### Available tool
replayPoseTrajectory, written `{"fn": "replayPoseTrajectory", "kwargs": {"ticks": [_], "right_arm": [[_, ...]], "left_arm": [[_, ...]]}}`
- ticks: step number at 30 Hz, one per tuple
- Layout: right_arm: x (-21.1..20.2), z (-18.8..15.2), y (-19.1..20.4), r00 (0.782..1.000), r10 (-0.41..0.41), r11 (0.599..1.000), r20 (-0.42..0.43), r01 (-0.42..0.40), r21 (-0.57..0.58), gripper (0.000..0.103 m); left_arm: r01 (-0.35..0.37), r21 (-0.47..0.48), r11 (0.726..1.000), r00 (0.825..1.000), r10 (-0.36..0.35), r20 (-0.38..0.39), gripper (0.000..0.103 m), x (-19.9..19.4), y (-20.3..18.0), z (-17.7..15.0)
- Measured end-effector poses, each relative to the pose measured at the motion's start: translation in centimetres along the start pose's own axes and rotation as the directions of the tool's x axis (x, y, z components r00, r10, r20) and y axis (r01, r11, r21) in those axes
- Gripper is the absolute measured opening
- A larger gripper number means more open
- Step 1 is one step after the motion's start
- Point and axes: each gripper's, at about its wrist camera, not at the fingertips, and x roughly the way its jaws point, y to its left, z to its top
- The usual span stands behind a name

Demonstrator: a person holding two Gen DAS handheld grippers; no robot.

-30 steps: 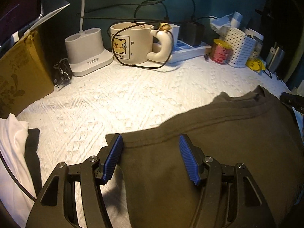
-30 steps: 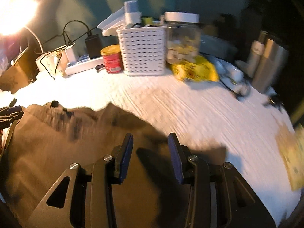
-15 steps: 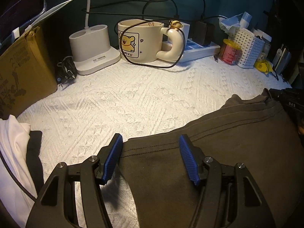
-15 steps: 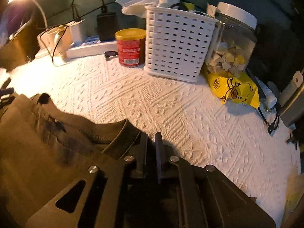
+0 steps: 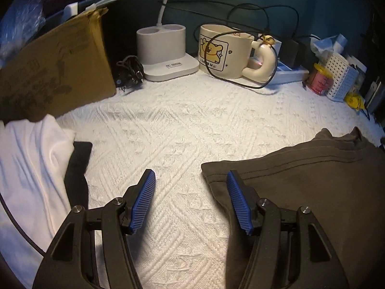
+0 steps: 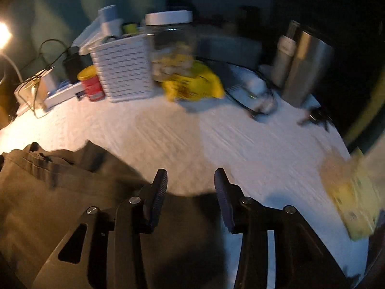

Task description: Fold small clothes

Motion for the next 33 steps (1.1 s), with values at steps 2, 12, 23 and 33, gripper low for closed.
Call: {"fn": "replayPoseTrajectory", "kwargs": {"ticks": [2,12,23,33], "right_arm": [[-0.2,-1.0,-1.4,1.000,0.003,1.000,-0.018,-0.003,0.028,0.043],[0.8,-3.3,-2.4,0.996,0.084,0.992,-0.023,-0.081,0.099,0.028],[-2.8,-0.7,-1.7,0.990,0.048,0.999,0.131,-0.049,0.010,0.007],[-3.1,2.6,-1.8,0.981,0.032,0.999,0.193,-0.031,-0.008,0.007]], "left_arm": [[0.024,-0.001,1.000,1.000,-0.024,-0.002,0.062,0.1,-0.3,-0.1],[0.045,0.120,0.992,0.999,-0.048,0.018,0.035,0.3,-3.1,-0.2],[-0.014,0.140,0.990,0.986,-0.009,0.167,0.006,-3.6,-4.2,1.0],[-0.038,0.104,0.994,0.973,0.013,0.232,0.006,-4.1,-3.5,2.3]]}}
